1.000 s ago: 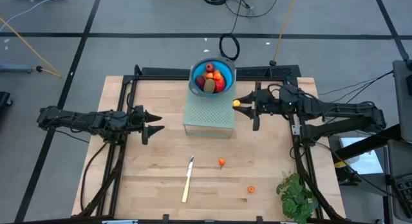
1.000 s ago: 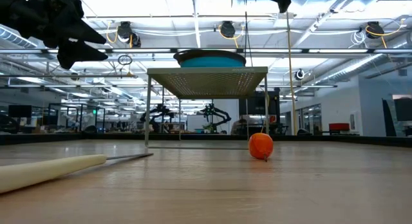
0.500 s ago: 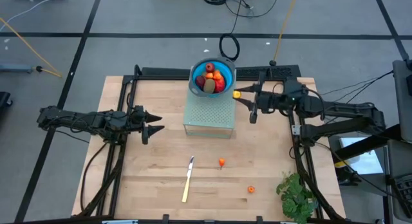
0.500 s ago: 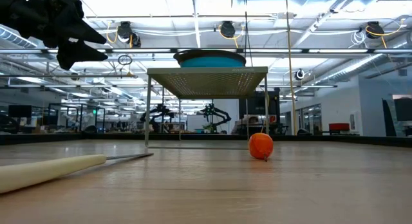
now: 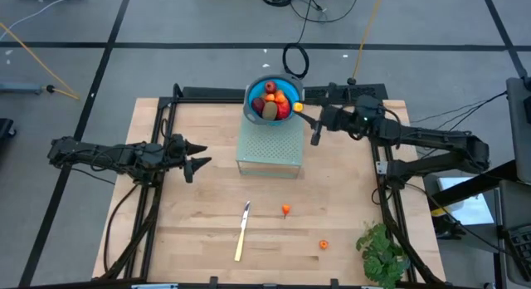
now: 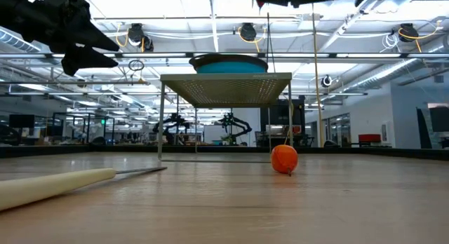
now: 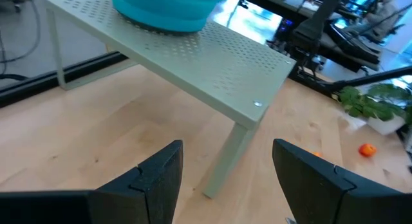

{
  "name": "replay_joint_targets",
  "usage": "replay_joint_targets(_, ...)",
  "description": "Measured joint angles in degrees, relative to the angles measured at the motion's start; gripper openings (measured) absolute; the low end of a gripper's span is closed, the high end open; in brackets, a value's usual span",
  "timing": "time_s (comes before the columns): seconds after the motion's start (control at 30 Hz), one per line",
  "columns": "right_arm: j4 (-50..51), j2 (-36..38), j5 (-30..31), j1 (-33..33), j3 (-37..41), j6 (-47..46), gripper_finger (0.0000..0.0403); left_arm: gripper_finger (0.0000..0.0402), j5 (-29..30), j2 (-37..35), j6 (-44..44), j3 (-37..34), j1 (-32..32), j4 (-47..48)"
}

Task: Pick & Place Fruit
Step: Put the peach into the blue strainer bowl on the shelf

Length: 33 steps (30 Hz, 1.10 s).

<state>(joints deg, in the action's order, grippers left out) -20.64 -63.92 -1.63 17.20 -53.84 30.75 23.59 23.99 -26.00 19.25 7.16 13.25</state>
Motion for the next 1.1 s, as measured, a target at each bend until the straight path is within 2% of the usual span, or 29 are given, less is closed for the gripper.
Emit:
replay_joint_targets(0.5, -5.3, -10.9, -0.3, 8.5, -1.0, -12.4, 0.0116, 0.0241, 1.0, 0.0, 0.2, 0.0, 0.0, 0.2)
replay_joint_targets(0.57, -5.3, -12.5, -2.0, 9.3, -1.5, -12.7, 0.0116, 0.0241, 1.0, 0.0, 0.2, 0.0, 0.0, 0.2)
replay_joint_targets(0.83, -5.3, -18.4, -4.6, 10.5, -3.0, -13.6, 0.0116, 0.0241, 1.0, 0.0, 0.2, 0.0, 0.0, 0.2)
replay_joint_targets(1.1, -4.5, -19.4, -4.7, 10.2, -3.0, -19.5, 0.0116, 0.0241, 1.0, 0.0, 0.2, 0.0, 0.0, 0.2)
